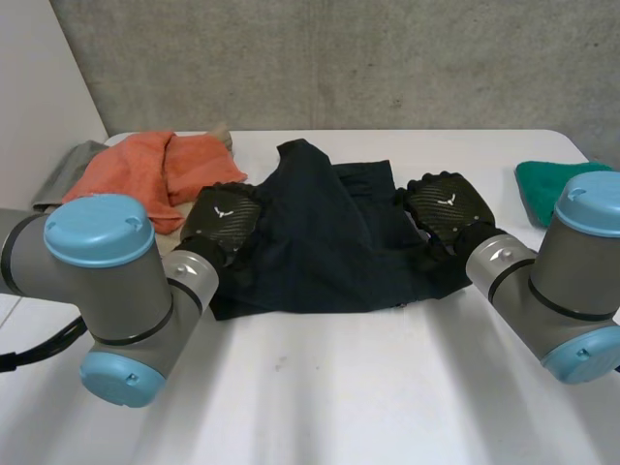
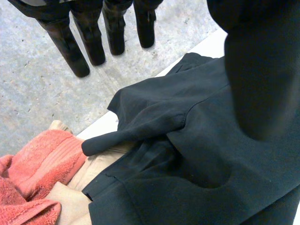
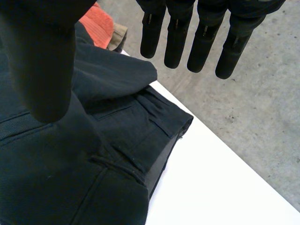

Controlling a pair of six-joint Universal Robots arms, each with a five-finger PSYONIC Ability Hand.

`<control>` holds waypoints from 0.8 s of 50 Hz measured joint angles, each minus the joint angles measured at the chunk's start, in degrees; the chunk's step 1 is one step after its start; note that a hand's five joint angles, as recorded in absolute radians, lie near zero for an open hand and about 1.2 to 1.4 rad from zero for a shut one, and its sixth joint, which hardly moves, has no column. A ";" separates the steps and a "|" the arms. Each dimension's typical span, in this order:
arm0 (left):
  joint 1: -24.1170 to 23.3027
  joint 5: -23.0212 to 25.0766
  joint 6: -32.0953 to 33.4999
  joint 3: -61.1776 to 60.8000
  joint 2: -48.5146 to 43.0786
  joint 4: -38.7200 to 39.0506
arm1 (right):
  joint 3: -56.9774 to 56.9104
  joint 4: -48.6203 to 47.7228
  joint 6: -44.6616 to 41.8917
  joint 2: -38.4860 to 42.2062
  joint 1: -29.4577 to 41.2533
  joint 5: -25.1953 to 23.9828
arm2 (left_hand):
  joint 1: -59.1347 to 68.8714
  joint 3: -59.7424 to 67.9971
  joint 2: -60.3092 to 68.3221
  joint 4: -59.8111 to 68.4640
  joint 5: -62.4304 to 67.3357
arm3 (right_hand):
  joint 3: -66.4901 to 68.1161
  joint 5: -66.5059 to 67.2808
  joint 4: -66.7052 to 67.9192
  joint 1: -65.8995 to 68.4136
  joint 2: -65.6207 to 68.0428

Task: Fold the laundry.

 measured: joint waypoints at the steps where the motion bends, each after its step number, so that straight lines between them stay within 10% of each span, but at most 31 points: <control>1: 0.09 0.07 0.11 -0.02 0.27 -0.07 | -0.28 0.15 0.41 -0.13 -0.32 -0.16 | -13.83 -13.24 -13.16 -12.98 -12.01 | 0.02 0.99 0.13 0.00 0.00; 14: 0.85 5.72 3.54 -0.27 8.78 -13.02 | -5.78 19.71 -5.44 -4.16 -5.55 -1.77 | -11.92 -12.33 -12.47 -11.96 -10.82 | 8.30 9.60 9.02 8.63 8.96; 23: 1.55 11.57 3.85 -1.64 10.78 -31.59 | -3.88 41.09 -19.39 -5.26 -11.61 -6.38 | 22.36 20.50 20.65 21.39 21.25 | 25.16 26.38 25.97 25.33 25.77; 40: 2.56 10.61 2.89 4.95 -2.34 -33.22 | -0.15 22.95 -16.74 2.51 -8.20 -9.43 | 1.51 0.93 0.80 1.10 1.13 | 13.29 13.84 13.66 13.99 13.51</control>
